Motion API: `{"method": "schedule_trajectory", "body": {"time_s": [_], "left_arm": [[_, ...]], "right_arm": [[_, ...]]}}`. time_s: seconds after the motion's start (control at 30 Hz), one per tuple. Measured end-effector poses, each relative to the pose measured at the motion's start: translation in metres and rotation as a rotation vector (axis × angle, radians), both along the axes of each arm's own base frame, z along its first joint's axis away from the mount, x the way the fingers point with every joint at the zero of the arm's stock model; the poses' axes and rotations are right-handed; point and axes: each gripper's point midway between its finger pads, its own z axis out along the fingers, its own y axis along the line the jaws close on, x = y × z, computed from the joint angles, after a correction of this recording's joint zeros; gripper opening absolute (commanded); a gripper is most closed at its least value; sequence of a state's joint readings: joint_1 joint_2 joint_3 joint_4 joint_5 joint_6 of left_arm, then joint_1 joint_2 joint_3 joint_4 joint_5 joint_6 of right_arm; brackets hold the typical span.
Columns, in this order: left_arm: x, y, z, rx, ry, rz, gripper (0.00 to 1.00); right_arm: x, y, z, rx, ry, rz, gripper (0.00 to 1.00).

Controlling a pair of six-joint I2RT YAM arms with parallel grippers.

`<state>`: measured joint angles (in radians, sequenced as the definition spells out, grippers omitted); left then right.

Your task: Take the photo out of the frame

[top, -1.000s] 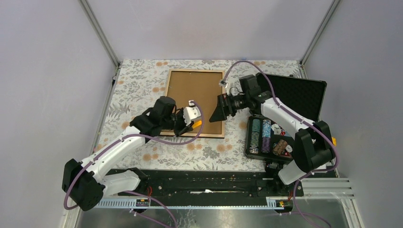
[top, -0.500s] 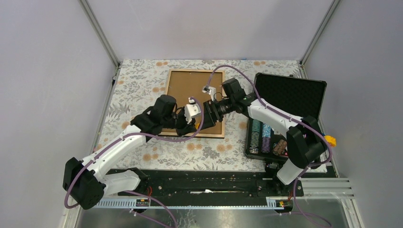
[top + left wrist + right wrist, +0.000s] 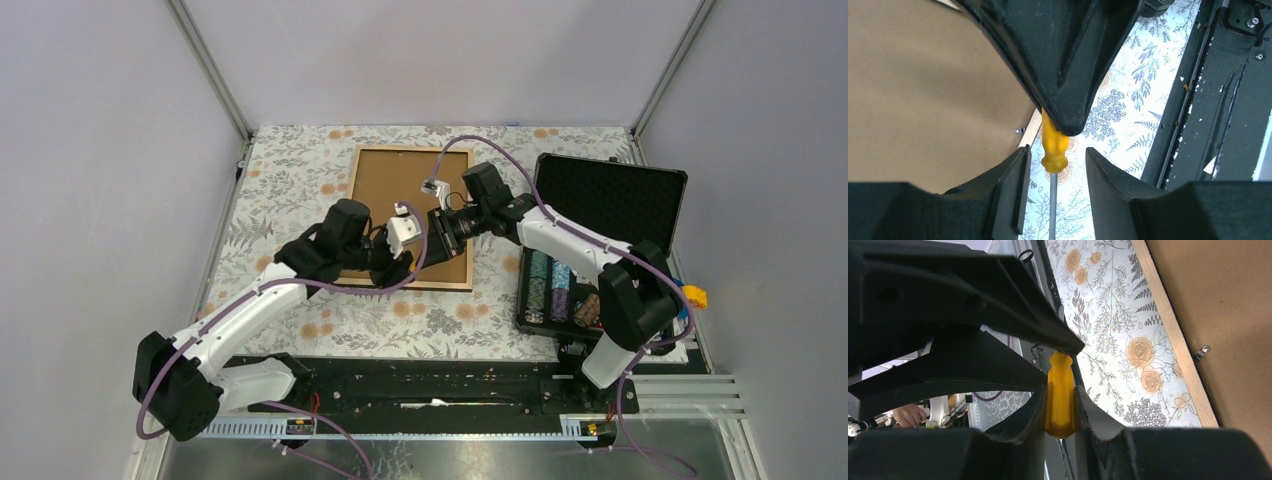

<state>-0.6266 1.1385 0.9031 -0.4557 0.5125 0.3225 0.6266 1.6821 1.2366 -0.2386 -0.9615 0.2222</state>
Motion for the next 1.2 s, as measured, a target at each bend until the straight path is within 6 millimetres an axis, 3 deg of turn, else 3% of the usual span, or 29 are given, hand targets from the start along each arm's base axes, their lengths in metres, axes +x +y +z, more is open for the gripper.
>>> {"method": "schedule_trajectory", "body": {"time_s": [0.23,0.37,0.5,0.57,0.6,0.67,0.77,0.83,1.2], "left_arm": [[0.009,0.026,0.002,0.017,-0.01,0.059,0.49],[0.001,0.034,-0.005,0.038,-0.01,0.047,0.44],[-0.005,0.034,-0.009,0.04,0.007,0.025,0.3],[-0.008,0.032,-0.009,0.031,0.019,0.008,0.17],[-0.01,0.031,-0.009,0.026,0.027,0.0,0.1],[-0.013,0.029,-0.01,0.017,0.044,-0.018,0.0],[-0.017,0.026,-0.012,0.01,0.066,-0.039,0.0],[-0.018,0.024,-0.014,0.007,0.08,-0.047,0.0],[-0.027,0.015,-0.013,-0.034,0.139,-0.091,0.0]], "right_arm": [[-0.001,-0.002,0.006,0.011,-0.016,-0.002,0.0],[-0.004,-0.003,0.013,0.026,-0.027,0.002,0.0],[-0.006,-0.003,0.018,0.043,-0.028,0.014,0.02],[-0.006,-0.004,0.017,0.044,-0.026,0.014,0.1],[-0.006,-0.004,0.017,0.044,-0.025,0.014,0.26],[-0.006,-0.004,0.017,0.044,-0.026,0.013,0.43],[-0.007,-0.004,0.016,0.046,-0.015,0.015,0.59],[-0.008,-0.004,0.015,0.046,-0.009,0.015,0.63],[-0.018,0.001,0.016,0.06,-0.004,0.051,0.59]]}}
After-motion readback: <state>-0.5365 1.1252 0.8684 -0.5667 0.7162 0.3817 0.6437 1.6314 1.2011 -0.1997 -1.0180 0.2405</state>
